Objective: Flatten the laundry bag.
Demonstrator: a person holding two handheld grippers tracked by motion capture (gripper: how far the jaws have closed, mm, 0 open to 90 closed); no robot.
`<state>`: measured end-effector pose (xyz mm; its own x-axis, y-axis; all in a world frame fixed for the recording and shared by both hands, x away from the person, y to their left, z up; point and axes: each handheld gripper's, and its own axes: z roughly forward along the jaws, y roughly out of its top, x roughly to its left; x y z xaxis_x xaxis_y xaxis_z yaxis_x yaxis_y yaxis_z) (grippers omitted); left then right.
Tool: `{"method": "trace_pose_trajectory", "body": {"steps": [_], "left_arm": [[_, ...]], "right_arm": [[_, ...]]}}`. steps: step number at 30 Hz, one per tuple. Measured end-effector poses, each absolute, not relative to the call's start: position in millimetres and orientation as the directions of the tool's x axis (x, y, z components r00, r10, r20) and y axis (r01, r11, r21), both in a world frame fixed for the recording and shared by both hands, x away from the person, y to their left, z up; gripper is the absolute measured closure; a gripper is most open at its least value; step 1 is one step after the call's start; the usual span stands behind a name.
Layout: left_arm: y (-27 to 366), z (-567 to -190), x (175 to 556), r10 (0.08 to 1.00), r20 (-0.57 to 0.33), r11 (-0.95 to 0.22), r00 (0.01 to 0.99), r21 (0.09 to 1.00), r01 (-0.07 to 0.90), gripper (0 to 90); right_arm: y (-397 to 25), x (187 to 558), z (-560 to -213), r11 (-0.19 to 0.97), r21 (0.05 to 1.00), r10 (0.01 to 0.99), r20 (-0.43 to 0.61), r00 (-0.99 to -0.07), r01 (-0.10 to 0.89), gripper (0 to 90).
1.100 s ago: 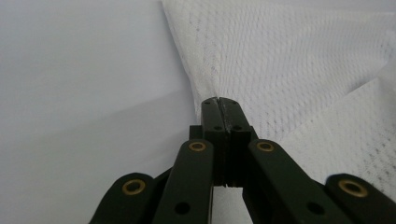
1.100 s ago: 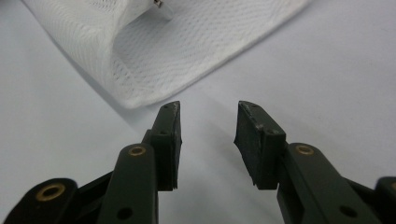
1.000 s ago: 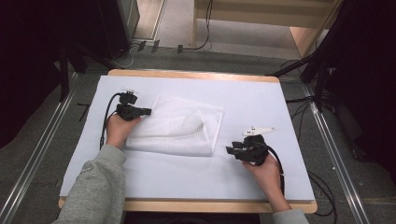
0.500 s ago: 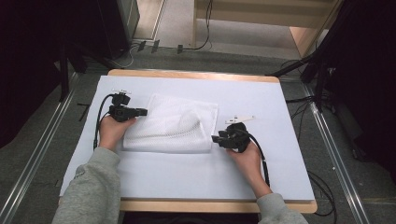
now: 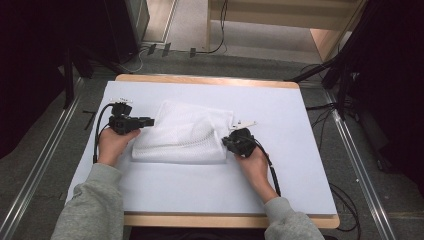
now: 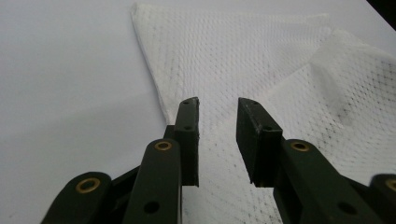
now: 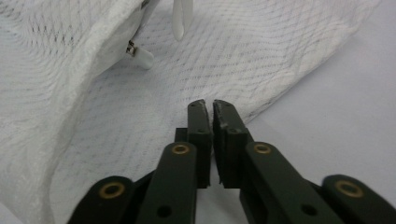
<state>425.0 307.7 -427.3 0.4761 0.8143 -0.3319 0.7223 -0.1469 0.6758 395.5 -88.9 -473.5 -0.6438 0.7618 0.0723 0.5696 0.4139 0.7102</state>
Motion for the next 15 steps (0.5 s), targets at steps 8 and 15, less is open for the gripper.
{"method": "trace_pose_trajectory", "body": {"steps": [8, 15], "left_arm": [[311.9, -423.1, 414.3, 0.809, -0.332, -0.143, 0.485, 0.69, 0.71, 68.6], [309.0, -426.7, 403.9, 0.799, -0.332, -0.168, 0.502, 0.679, 0.715, 62.9]], "right_arm": [[-99.2, 409.6, -470.2, 0.421, 0.691, 0.777, 0.061, -0.627, 0.588, 90.0], [-122.4, 420.1, -469.7, 0.361, 0.674, 0.797, 0.136, -0.588, 0.644, 87.1]]}}
